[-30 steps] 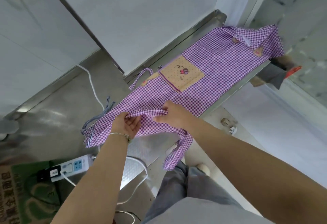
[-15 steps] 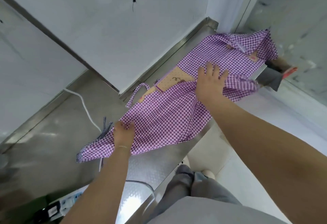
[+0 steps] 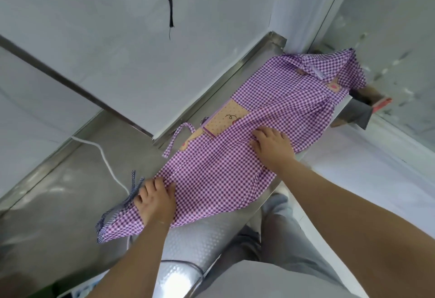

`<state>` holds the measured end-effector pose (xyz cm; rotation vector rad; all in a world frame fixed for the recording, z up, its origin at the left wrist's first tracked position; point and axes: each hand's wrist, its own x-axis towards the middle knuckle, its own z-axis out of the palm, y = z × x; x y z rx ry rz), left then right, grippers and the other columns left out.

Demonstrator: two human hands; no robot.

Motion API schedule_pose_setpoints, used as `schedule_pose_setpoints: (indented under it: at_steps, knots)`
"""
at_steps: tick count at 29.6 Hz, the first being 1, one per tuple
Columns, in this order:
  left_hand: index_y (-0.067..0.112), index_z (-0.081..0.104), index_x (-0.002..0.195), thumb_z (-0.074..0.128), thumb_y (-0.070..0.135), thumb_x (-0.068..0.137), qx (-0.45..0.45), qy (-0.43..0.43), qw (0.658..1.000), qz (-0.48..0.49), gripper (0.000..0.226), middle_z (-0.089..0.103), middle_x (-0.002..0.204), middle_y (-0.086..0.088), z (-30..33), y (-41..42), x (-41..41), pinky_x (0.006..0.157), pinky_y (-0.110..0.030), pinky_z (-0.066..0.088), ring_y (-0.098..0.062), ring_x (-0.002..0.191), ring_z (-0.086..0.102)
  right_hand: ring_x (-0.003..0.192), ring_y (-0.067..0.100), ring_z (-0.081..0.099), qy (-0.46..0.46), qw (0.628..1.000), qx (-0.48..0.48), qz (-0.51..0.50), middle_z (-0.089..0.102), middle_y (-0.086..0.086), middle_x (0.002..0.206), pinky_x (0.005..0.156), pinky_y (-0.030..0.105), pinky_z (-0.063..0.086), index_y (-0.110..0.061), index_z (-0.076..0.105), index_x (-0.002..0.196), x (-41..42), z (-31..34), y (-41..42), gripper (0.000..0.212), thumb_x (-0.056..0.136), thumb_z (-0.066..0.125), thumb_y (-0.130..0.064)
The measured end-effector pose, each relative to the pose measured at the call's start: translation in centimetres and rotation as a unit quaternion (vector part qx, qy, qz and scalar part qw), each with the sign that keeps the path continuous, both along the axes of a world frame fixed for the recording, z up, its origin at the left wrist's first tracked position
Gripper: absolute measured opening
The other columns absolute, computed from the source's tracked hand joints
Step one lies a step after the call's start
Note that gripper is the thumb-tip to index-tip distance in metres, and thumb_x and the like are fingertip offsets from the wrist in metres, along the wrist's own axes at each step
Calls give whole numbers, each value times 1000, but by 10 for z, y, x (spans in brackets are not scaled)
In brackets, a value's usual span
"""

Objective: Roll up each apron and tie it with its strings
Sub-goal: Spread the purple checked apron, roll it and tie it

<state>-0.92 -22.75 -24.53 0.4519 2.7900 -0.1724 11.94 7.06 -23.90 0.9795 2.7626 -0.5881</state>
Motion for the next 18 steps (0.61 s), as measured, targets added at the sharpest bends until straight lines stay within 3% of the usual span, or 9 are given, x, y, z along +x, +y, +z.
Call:
schedule_pose_setpoints:
  at_steps: [2,4,5,8,11,12,14,16,18]
  knots:
    - [9,49,125,33,50,97,-2,-10,1000,-6,51,51,131,-14,3,9,-3,103,-52,33,-35,122,44,109,19,54,26,1000,-7,-11,29,-4,153,86,36,50,-24,37,144,-5,6,15,42,102,34,-30]
    - [12,47,127,29,50,99,-7,-29,999,-14,50,50,135,-11,4,22,-7,108,-50,29,-32,127,41,80,16,54,25,999,-6,-28,17,-4,158,55,27,45,-24,32,146,-16,12,39,53,96,42,-12]
    - [14,47,129,29,48,100,-6,-37,999,-25,48,48,138,-9,5,28,-8,111,-49,26,-31,130,39,74,17,52,11,1000,-9,-26,10,-4,159,51,26,40,-25,27,148,-22,14,51,62,92,43,-5]
    - [16,50,131,33,39,102,16,-65,998,-11,41,51,139,-8,1,40,-12,111,-45,25,-29,131,42,87,27,58,-56,998,-36,3,5,2,160,65,37,50,-27,17,150,-42,24,87,73,88,43,1]
    - [15,57,123,36,32,102,69,-41,995,61,34,62,127,-11,-1,41,-11,105,-45,32,-32,118,53,116,32,54,-153,984,-34,88,41,11,143,98,48,47,-20,38,141,-57,30,114,46,95,44,-15]
    - [15,59,121,37,30,101,77,-30,993,80,33,64,122,-12,-1,45,-11,103,-45,32,-33,114,55,113,31,55,-156,983,-13,100,50,10,133,97,47,47,-17,47,133,-64,35,124,37,97,45,-21]
    - [13,61,118,39,27,101,75,-3,992,100,31,65,118,-14,1,49,-7,102,-46,32,-35,112,55,105,31,58,-114,990,32,70,50,13,127,87,43,51,-12,51,127,-74,41,136,32,98,47,-22]
    - [10,58,120,44,22,98,90,29,986,140,29,60,124,-18,0,58,0,107,-52,27,-38,119,48,105,36,57,-73,996,37,23,34,16,139,79,43,50,-9,41,133,-81,44,139,41,94,50,-13]
    - [3,53,121,52,14,93,126,70,972,183,31,52,129,-25,0,76,9,109,-60,24,-44,123,42,118,37,48,-49,998,31,19,20,16,150,87,46,49,-12,31,140,-81,41,138,57,88,54,-7]
